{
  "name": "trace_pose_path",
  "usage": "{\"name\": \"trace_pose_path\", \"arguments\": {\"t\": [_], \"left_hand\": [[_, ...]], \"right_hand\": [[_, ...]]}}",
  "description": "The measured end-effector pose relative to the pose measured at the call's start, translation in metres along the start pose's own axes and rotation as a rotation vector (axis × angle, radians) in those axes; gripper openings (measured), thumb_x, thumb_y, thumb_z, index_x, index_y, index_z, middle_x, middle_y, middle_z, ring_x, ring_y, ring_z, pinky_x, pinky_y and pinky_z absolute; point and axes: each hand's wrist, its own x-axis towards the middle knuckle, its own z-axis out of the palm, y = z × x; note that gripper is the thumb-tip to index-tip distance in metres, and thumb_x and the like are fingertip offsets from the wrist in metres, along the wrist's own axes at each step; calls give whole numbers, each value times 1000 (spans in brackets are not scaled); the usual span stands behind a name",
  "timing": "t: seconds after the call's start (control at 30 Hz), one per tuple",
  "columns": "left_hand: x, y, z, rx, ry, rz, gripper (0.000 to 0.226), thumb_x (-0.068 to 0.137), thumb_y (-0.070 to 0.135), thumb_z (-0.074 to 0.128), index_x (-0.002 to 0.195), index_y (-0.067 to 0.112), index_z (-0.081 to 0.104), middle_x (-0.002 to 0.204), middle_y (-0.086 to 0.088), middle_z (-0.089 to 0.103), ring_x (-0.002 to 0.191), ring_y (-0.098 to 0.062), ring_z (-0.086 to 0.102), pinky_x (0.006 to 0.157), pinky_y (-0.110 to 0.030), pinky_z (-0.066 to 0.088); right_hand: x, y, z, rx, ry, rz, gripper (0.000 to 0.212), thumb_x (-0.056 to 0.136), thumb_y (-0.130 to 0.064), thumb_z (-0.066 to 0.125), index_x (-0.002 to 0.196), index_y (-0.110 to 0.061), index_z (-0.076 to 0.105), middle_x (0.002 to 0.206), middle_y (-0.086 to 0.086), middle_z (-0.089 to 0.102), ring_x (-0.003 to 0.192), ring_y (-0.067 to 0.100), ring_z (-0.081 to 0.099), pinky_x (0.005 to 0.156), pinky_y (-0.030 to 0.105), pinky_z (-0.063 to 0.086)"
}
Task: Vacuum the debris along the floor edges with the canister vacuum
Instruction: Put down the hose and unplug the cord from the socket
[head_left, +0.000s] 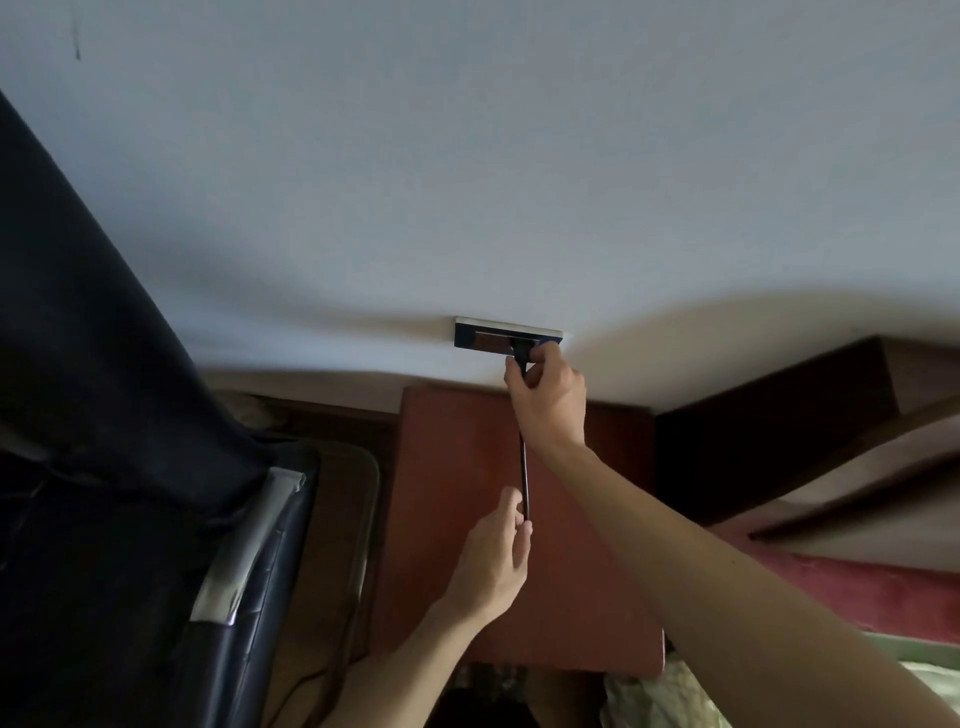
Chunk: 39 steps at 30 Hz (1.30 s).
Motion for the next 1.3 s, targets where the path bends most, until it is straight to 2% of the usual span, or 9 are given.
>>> {"name": "trace_pose_path", "arguments": {"t": [0.1, 0.2, 0.3, 0.43, 0.6, 0.7, 0.9, 1.17, 1.3], "left_hand": [[-3, 0, 4, -109, -21, -23, 4, 102, 18, 46, 102, 19, 42, 78, 4, 62, 69, -13, 64, 63, -37, 54], [-10, -4, 3, -173, -3, -40, 7, 102, 22, 45, 109, 25, 45, 77, 6, 61, 69, -11, 64, 63, -36, 56], [-17, -9, 0, -200, 31, -59, 20, 101, 21, 48, 119, 28, 49, 75, 4, 62, 70, -13, 65, 66, -34, 57], [-23, -12, -4, -189, 85, -84, 33, 98, 16, 53, 126, 33, 51, 74, 6, 62, 71, -10, 67, 70, -27, 57], [-24, -7, -6, -298, 72, -103, 34, 97, 4, 52, 123, 27, 55, 74, -3, 60, 69, -15, 67, 68, -23, 57], [-24, -4, -7, -346, 78, -121, 31, 96, 0, 53, 118, 21, 57, 71, -3, 58, 69, -18, 67, 64, -21, 56], [-27, -3, -11, -454, 69, -173, 29, 96, -1, 54, 111, 22, 59, 77, -23, 60, 66, -18, 65, 55, -17, 49], [-30, -1, -15, -443, 9, -169, 27, 96, 0, 53, 107, 24, 57, 75, -13, 60, 65, -16, 66, 57, -19, 50], [-63, -16, 0, -322, -160, -159, 34, 94, 0, 51, 96, 34, 51, 69, 2, 58, 62, -11, 63, 63, -28, 56]], "right_hand": [[-1, 2, 3, 17, 30, 1, 15, 93, -25, 63, 90, -14, 54, 50, -8, 45, 49, 10, 44, 58, 31, 31], [-2, 4, 5, 24, 53, -8, 16, 93, -24, 63, 91, -9, 57, 48, -9, 43, 47, 10, 40, 57, 31, 30], [-3, 3, 7, 24, 75, -24, 16, 94, -21, 61, 93, -6, 58, 48, -8, 43, 49, 20, 40, 56, 33, 31], [-6, 1, 12, 28, 74, -30, 16, 96, -21, 58, 96, -6, 56, 58, 8, 61, 55, 33, 54, 58, 40, 47], [-6, 2, 15, 30, 26, -37, 22, 93, -33, 48, 96, -12, 50, 63, 14, 63, 54, 40, 61, 56, 48, 54], [-6, 1, 13, 26, 24, -53, 17, 96, -27, 49, 95, -10, 49, 62, 15, 62, 52, 39, 61, 55, 49, 54], [-10, -4, 9, 69, 5, -38, 15, 98, -20, 50, 91, -7, 46, 59, 13, 57, 48, 38, 62, 53, 51, 54], [-16, -8, 6, 73, -18, -32, 16, 99, -18, 49, 90, -6, 45, 57, 12, 57, 49, 39, 63, 56, 52, 55], [-63, 22, 23, -3, -88, 3, 22, 98, -25, 53, 85, -10, 44, 61, 17, 62, 54, 39, 63, 54, 50, 52]]}}
